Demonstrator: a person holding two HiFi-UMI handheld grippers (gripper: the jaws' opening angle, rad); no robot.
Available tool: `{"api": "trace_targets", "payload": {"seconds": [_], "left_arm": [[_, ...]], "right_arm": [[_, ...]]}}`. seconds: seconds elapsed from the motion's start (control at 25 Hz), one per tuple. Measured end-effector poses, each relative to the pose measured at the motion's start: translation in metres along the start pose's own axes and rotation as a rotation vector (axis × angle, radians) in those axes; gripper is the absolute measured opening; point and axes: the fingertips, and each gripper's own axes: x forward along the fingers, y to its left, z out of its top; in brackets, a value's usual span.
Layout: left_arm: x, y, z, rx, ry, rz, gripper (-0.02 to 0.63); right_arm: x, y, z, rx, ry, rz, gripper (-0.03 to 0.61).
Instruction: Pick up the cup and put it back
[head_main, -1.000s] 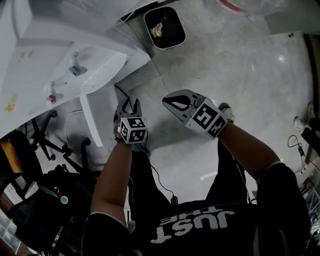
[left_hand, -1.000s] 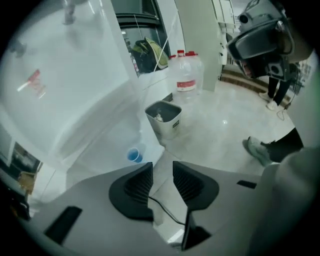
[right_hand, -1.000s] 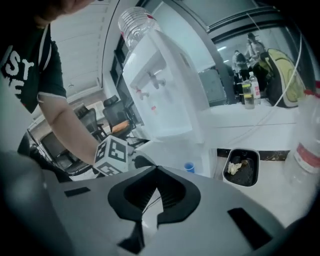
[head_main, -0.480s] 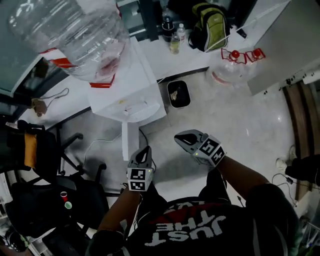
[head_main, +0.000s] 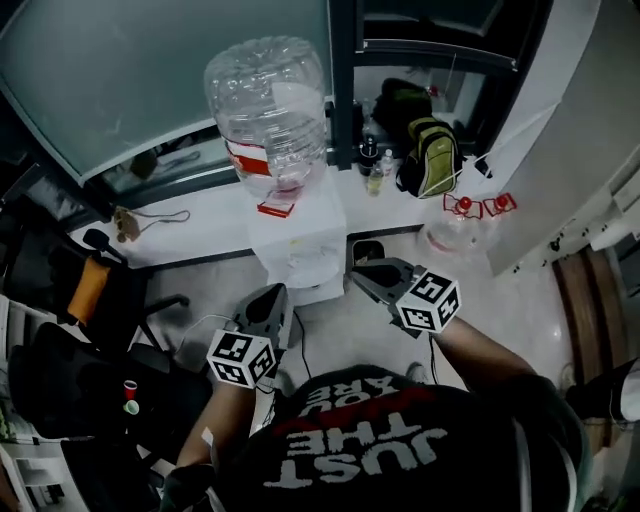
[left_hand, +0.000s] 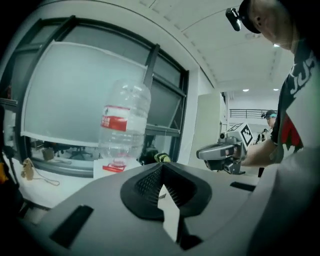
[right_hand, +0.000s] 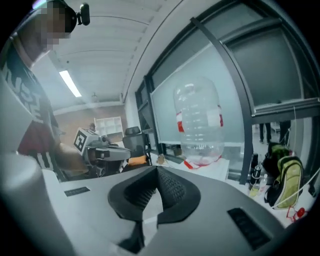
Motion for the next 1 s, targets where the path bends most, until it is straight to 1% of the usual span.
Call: {"api": "trace_targets", "payload": {"seconds": [0.12,0.2,0.36,0.56,0.68,0.76,0.88,1.0], "left_arm": [[-0.014,-0.005,0.043,0.005,-0.076,-0.007,0.008],[-0.019,-0.005,0.062,-0.004,-0.116,-0.005,0.008],[-0.023,-0.004,0.083,-0.008,-0.151,-0.001,0.008],[-0.016,0.002,0.097,0.005,-0.174,-0.015,0.008],[-0.017,0.02,0.107,0.013,-0.179,-0.043,0.008],[-0.022,0.034,0.116,0.037,-0.172,-0.081,0.008],[-0.032,0.054,0.127,0.076,-0.142,-0.145,0.008],[-0.044,0.067,0.135,0.118,-0.101,-0.204,0.008]], "right_arm": [[-0.012,0.006,0.045,-0.037,-0.054,0.011,0.034],[-0.017,0.006,0.067,-0.049,-0.081,0.015,0.034],[-0.017,0.003,0.095,-0.062,-0.105,0.016,0.032],[-0.005,0.004,0.112,-0.083,-0.109,0.04,0.032],[0.01,0.007,0.123,-0.08,-0.118,0.028,0.034],[0.022,0.008,0.134,-0.072,-0.137,-0.008,0.032],[0.04,0.013,0.152,-0.044,-0.168,-0.074,0.032],[0.055,0.026,0.162,0.002,-0.198,-0.118,0.034]]}}
